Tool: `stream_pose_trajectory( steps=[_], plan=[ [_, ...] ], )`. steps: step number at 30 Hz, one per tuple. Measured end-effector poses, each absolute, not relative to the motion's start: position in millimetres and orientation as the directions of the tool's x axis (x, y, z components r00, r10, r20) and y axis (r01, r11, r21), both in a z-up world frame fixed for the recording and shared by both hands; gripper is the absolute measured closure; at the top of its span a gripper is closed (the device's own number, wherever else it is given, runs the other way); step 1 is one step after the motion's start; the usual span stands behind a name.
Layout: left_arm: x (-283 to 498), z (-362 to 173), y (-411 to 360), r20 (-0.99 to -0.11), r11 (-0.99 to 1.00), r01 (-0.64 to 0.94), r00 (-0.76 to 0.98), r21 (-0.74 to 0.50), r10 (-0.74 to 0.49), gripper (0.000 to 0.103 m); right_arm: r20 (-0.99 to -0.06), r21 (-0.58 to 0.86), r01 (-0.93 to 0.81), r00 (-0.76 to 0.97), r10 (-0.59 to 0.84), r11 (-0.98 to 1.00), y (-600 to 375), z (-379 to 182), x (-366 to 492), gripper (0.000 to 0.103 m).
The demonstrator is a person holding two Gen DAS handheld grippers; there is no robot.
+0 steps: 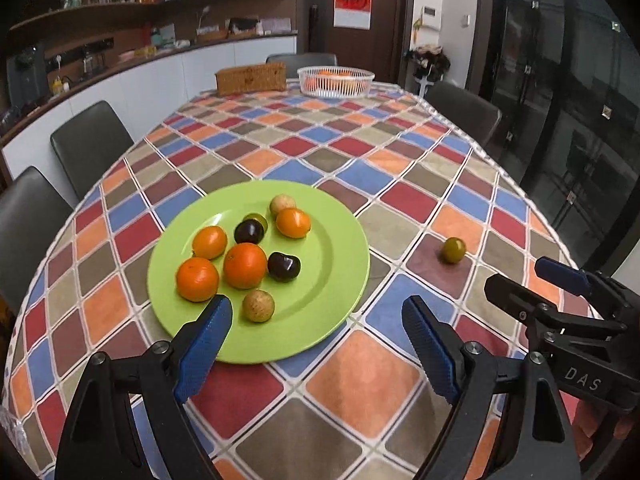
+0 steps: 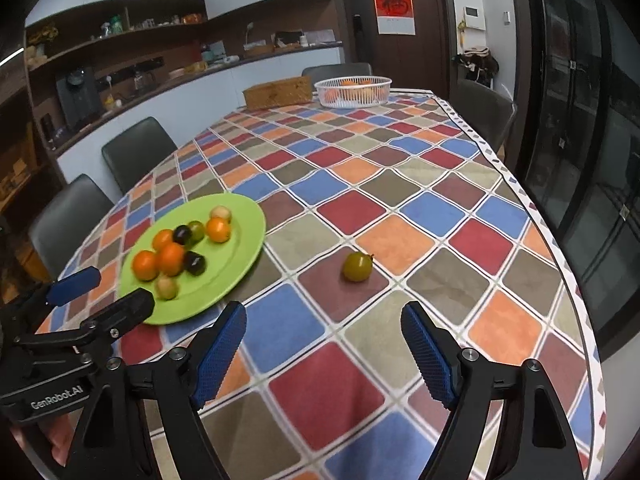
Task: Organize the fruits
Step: 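Move the right gripper to the last yellow-green fruit and grasp it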
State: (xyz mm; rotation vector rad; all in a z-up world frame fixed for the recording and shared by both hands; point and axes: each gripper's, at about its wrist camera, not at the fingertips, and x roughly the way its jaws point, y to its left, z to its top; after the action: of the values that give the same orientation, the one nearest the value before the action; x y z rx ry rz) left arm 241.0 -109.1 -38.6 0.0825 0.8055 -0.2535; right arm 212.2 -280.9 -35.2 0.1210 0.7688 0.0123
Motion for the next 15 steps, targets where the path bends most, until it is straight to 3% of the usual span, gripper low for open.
stream_pose_trajectory(
  steps=[15],
  plan=[
    [291.0, -51.6, -141.5, -0.773, 0.96, 0.275, 0.619, 0.049, -0.138, 0.016, -0.766, 0.179, 0.04, 0.633, 0.114, 0.983, -297.9, -65.6, 275.0, 0.057]
  ],
)
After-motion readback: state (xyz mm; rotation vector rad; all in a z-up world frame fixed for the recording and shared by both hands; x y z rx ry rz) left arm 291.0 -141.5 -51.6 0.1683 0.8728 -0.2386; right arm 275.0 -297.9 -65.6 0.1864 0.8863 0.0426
